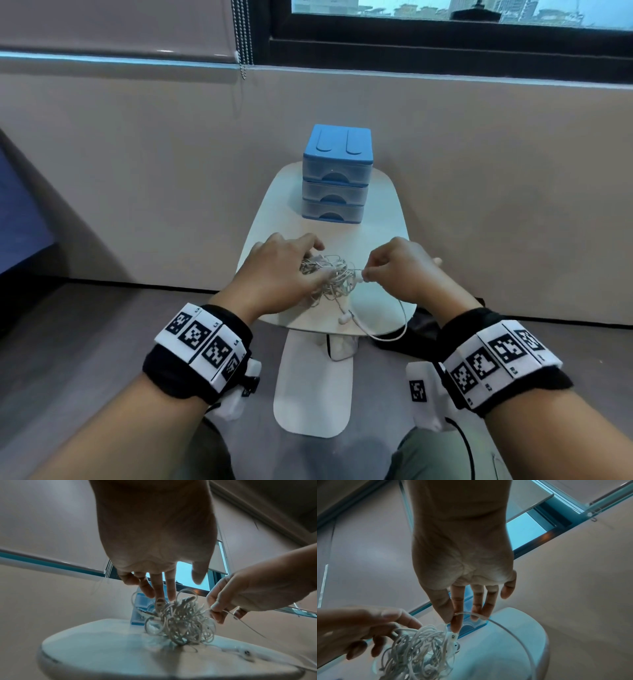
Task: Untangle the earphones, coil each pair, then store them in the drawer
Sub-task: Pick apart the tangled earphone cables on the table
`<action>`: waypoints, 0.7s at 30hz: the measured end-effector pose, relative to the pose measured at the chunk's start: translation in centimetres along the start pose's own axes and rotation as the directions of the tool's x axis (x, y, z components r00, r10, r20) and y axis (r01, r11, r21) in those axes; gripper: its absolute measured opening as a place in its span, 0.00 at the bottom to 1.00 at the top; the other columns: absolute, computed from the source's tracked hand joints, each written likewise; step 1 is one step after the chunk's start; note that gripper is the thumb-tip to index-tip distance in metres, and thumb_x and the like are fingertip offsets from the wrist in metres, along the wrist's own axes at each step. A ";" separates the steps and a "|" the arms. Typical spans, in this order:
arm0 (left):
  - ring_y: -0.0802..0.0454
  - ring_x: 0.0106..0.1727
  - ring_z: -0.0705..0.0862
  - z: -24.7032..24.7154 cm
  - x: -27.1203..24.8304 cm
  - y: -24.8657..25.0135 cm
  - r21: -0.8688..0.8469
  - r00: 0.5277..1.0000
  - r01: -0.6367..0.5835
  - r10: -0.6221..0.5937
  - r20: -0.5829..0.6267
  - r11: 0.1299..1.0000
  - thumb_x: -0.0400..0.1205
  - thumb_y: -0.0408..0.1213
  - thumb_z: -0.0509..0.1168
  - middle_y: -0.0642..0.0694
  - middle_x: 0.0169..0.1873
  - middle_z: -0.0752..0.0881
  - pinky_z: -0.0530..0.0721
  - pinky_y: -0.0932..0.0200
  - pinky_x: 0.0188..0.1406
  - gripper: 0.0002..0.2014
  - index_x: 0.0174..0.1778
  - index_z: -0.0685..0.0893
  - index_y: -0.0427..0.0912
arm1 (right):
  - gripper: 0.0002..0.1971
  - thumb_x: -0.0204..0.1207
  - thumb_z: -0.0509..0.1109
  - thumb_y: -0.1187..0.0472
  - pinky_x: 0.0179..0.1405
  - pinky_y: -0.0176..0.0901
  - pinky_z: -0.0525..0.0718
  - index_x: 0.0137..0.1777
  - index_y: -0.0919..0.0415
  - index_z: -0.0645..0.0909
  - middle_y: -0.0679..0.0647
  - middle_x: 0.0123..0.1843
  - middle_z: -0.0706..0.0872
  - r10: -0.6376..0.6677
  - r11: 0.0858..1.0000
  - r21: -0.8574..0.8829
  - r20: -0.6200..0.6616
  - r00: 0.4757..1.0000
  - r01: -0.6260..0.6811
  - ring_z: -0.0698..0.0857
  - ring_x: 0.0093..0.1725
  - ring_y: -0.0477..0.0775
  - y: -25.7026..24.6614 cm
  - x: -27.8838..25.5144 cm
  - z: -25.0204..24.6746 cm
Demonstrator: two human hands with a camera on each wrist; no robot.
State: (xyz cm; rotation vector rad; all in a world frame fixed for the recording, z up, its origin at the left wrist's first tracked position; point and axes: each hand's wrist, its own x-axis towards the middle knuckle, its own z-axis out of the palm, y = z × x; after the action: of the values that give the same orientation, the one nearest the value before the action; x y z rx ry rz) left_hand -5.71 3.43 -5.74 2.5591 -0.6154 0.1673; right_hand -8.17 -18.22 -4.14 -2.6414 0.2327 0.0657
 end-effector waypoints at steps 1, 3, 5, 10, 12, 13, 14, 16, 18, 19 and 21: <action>0.53 0.60 0.76 -0.2 0.2 0.2 0.041 1.000 0.008 -0.007 -0.013 0.999 0.83 0.63 0.63 0.62 0.52 0.88 0.72 0.49 0.63 0.17 0.63 0.84 0.61 | 0.08 0.78 0.74 0.55 0.56 0.52 0.73 0.38 0.51 0.89 0.45 0.36 0.86 -0.016 0.998 0.054 0.003 1.000 0.015 0.83 0.48 0.57 0.1 0.1 0.0; 0.52 0.58 0.76 -0.5 0.4 0.6 0.110 0.999 0.010 -0.005 -0.041 0.994 0.86 0.62 0.59 0.62 0.46 0.89 0.67 0.50 0.61 0.17 0.56 0.88 0.59 | 0.06 0.77 0.75 0.59 0.44 0.45 0.82 0.38 0.55 0.91 0.52 0.37 0.89 -0.052 0.979 0.199 0.041 0.998 0.042 0.84 0.41 0.54 0.4 0.2 -0.1; 0.54 0.56 0.74 -0.4 0.6 0.7 0.139 0.999 0.005 0.000 -0.039 0.990 0.85 0.61 0.61 0.62 0.42 0.88 0.63 0.50 0.59 0.15 0.51 0.89 0.59 | 0.06 0.76 0.77 0.61 0.39 0.44 0.86 0.40 0.61 0.91 0.59 0.39 0.92 -0.072 0.954 0.296 0.079 0.994 0.045 0.86 0.35 0.51 0.9 0.4 0.2; 0.54 0.60 0.73 0.6 0.7 0.9 0.160 0.997 -0.053 0.043 0.067 0.986 0.79 0.61 0.70 0.60 0.47 0.82 0.60 0.49 0.55 0.14 0.54 0.90 0.58 | 0.08 0.80 0.77 0.65 0.37 0.38 0.82 0.47 0.72 0.89 0.61 0.37 0.90 -0.061 0.829 0.558 0.165 0.984 -0.043 0.85 0.32 0.53 2.5 0.8 1.8; 0.55 0.61 0.74 1.1 0.6 0.9 0.129 0.994 -0.088 0.077 0.083 0.988 0.78 0.59 0.73 0.57 0.52 0.80 0.63 0.50 0.60 0.14 0.55 0.91 0.57 | 0.08 0.80 0.76 0.66 0.43 0.45 0.83 0.48 0.75 0.88 0.62 0.38 0.90 -0.092 0.765 0.641 0.196 0.976 -0.057 0.87 0.33 0.54 3.1 0.6 2.1; 0.55 0.60 0.76 1.2 0.6 0.8 0.088 0.992 -0.106 0.099 0.084 0.990 0.78 0.56 0.75 0.56 0.52 0.80 0.67 0.49 0.62 0.13 0.53 0.91 0.56 | 0.09 0.81 0.76 0.67 0.44 0.45 0.85 0.49 0.76 0.88 0.63 0.38 0.90 -0.116 0.746 0.664 0.210 0.971 -0.055 0.88 0.34 0.55 3.2 0.6 2.1; 0.55 0.58 0.78 1.3 0.5 0.7 0.037 0.989 -0.127 0.123 0.085 0.991 0.77 0.53 0.76 0.55 0.52 0.81 0.72 0.48 0.64 0.11 0.51 0.92 0.54 | 0.09 0.81 0.75 0.68 0.43 0.42 0.87 0.50 0.78 0.87 0.64 0.39 0.90 -0.139 0.734 0.677 0.225 0.964 -0.052 0.89 0.34 0.55 3.3 0.5 2.1; 0.55 0.49 0.83 1.2 0.3 0.7 -0.064 0.982 -0.164 0.169 0.089 0.984 0.76 0.48 0.78 0.55 0.46 0.84 0.82 0.47 0.56 0.09 0.48 0.90 0.50 | 0.09 0.81 0.75 0.69 0.42 0.39 0.89 0.51 0.79 0.87 0.66 0.40 0.90 -0.169 0.713 0.699 0.246 0.954 -0.054 0.90 0.36 0.55 3.3 0.4 2.0; 0.57 0.44 0.85 1.0 0.3 1.1 -0.121 0.981 -0.148 0.161 0.106 0.982 0.79 0.49 0.76 0.56 0.41 0.86 0.85 0.50 0.48 0.10 0.50 0.86 0.52 | 0.10 0.81 0.75 0.69 0.41 0.39 0.89 0.51 0.80 0.87 0.67 0.41 0.90 -0.181 0.681 0.729 0.264 0.947 -0.073 0.91 0.37 0.56 3.4 0.4 1.9; 0.57 0.42 0.85 0.9 0.4 1.3 -0.139 0.984 -0.124 0.139 0.109 0.982 0.81 0.51 0.73 0.56 0.39 0.87 0.85 0.53 0.45 0.09 0.52 0.84 0.53 | 0.10 0.80 0.75 0.69 0.41 0.39 0.89 0.52 0.80 0.87 0.67 0.41 0.91 -0.183 0.669 0.738 0.276 0.943 -0.086 0.91 0.38 0.56 3.5 0.5 1.9; 0.56 0.39 0.84 0.9 0.9 1.7 -0.133 0.988 -0.101 0.115 0.099 0.986 0.87 0.50 0.66 0.55 0.35 0.86 0.83 0.53 0.41 0.05 0.54 0.83 0.54 | 0.10 0.80 0.76 0.69 0.43 0.40 0.90 0.52 0.79 0.87 0.66 0.41 0.91 -0.183 0.660 0.744 0.300 0.936 -0.109 0.91 0.39 0.56 3.5 0.7 1.9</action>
State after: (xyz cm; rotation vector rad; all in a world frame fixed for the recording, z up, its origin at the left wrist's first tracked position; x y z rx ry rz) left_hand -5.68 1.35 -5.56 2.4242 -0.7806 0.0269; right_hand -8.14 -20.46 -7.53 -1.7427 0.0526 0.3505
